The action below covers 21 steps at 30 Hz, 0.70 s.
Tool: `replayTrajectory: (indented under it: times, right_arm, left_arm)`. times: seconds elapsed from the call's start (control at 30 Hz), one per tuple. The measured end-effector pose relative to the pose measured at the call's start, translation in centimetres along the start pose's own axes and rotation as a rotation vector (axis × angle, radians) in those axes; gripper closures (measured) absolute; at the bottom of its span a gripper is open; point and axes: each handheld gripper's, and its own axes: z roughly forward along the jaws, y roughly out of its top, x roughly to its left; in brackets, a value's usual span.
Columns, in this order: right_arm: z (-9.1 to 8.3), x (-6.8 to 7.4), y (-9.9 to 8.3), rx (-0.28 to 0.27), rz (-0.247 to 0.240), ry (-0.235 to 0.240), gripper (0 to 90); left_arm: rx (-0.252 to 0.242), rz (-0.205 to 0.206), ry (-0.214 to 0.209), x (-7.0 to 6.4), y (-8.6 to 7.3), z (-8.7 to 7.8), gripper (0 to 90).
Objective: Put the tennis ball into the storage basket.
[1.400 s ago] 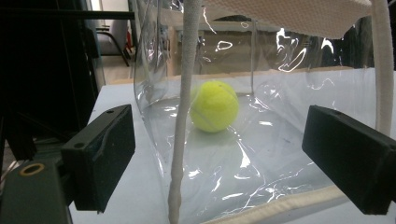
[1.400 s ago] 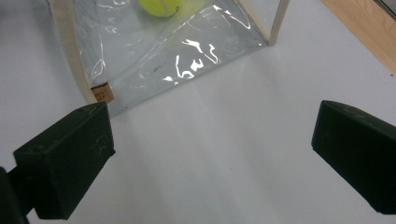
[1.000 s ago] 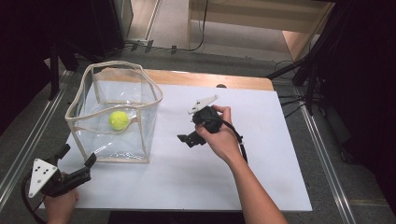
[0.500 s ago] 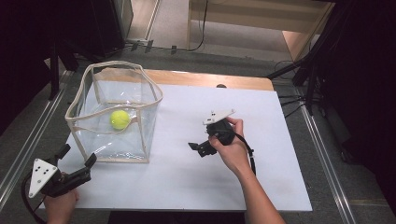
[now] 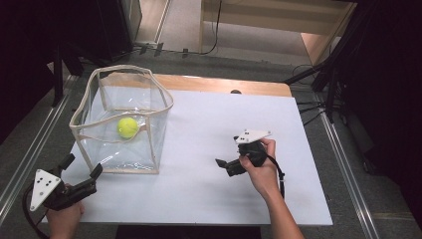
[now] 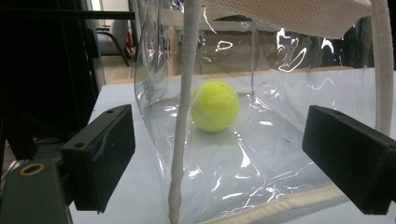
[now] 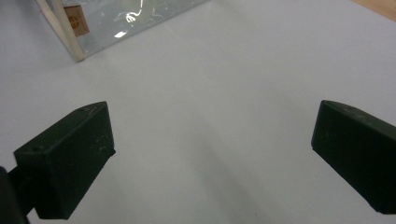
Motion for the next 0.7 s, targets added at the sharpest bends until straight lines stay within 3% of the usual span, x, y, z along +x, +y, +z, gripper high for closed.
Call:
replayTrajectory:
  times: [0.7]
  right_arm:
    - [-3.4, -2.3, -6.4, -0.078, 0.103, -0.073, 0.0]
  left_arm:
    - [0.006, 0.009, 0.007, -0.1, 0.0, -0.1, 9.8]
